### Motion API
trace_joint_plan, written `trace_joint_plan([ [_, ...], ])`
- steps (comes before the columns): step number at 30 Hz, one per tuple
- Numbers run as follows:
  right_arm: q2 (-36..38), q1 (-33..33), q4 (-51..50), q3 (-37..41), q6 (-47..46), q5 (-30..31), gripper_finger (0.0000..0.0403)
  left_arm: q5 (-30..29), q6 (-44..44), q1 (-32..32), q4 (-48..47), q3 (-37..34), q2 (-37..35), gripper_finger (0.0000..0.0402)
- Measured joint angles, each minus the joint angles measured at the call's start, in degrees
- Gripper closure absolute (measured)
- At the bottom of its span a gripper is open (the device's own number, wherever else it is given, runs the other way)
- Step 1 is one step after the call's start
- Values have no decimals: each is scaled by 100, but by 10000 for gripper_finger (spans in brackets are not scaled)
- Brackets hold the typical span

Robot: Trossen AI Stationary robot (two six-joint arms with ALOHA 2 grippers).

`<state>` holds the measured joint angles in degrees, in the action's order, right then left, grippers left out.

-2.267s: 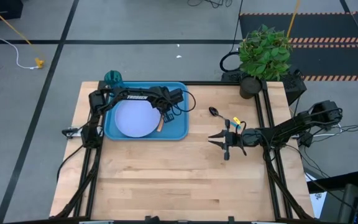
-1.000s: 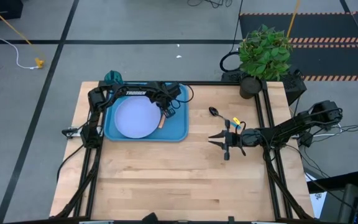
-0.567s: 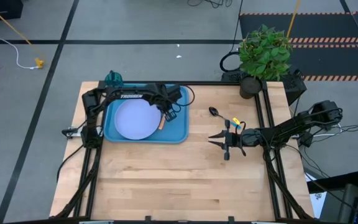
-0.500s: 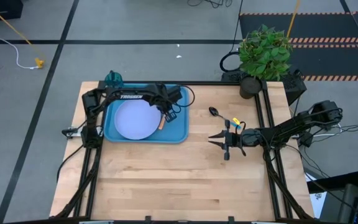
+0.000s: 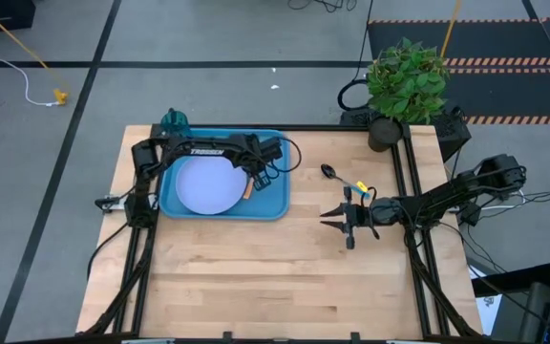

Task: Pick and place plate/cup/fork/spoon on tray
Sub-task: Put the orange fork on the blue tray to the right of the violet plate

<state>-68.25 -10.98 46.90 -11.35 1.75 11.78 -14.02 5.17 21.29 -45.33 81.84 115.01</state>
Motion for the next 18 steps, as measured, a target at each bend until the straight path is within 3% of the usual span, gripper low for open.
trace_joint_plan([
  [18,-2,0,-49,0,-87,-14,332,149,54,51,97,-364,15,396],
])
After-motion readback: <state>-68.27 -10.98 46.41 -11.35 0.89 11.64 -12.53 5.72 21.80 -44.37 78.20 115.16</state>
